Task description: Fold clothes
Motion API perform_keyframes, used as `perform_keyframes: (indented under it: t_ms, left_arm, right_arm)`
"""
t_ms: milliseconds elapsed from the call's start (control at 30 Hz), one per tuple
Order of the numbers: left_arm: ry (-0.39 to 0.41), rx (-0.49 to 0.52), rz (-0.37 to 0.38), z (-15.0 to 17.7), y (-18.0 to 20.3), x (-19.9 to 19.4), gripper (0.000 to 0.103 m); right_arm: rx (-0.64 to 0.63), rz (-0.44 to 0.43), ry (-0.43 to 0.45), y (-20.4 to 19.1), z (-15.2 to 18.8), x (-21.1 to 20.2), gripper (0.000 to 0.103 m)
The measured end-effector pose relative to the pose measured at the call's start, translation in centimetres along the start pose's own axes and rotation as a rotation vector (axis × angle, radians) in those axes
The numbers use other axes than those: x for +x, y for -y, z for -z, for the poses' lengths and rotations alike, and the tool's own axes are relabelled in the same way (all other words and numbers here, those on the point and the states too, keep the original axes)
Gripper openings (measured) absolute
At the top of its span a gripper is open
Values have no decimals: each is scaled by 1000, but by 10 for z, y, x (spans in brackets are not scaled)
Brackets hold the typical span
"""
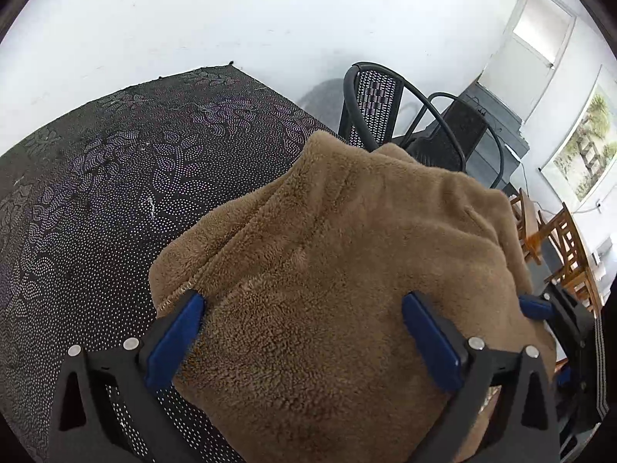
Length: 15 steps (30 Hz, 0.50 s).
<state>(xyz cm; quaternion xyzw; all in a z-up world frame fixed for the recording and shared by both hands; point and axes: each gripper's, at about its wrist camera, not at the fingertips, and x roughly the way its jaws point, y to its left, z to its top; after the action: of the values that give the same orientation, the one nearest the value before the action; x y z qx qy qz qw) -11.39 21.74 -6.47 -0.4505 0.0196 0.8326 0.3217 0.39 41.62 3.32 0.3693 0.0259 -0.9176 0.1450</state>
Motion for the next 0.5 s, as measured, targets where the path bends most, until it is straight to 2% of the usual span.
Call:
perform_keyframes:
  t_ms: [67, 133, 333, 500]
  left_arm:
    - [2, 0, -8, -1, 1, 0, 102]
    - [2, -17, -11, -2, 1, -3, 102]
    - [17, -79, 46, -19, 6, -16, 102]
    - [-19, -39, -24, -35, 15, 1, 102]
  right_arm:
    - [37, -26, 9, 6, 4, -1, 103]
    - [32, -13, 27, 4, 8, -1, 103]
    - [32, 0, 53, 0, 11, -12, 102]
    - [53, 12, 64, -3, 12, -23, 102]
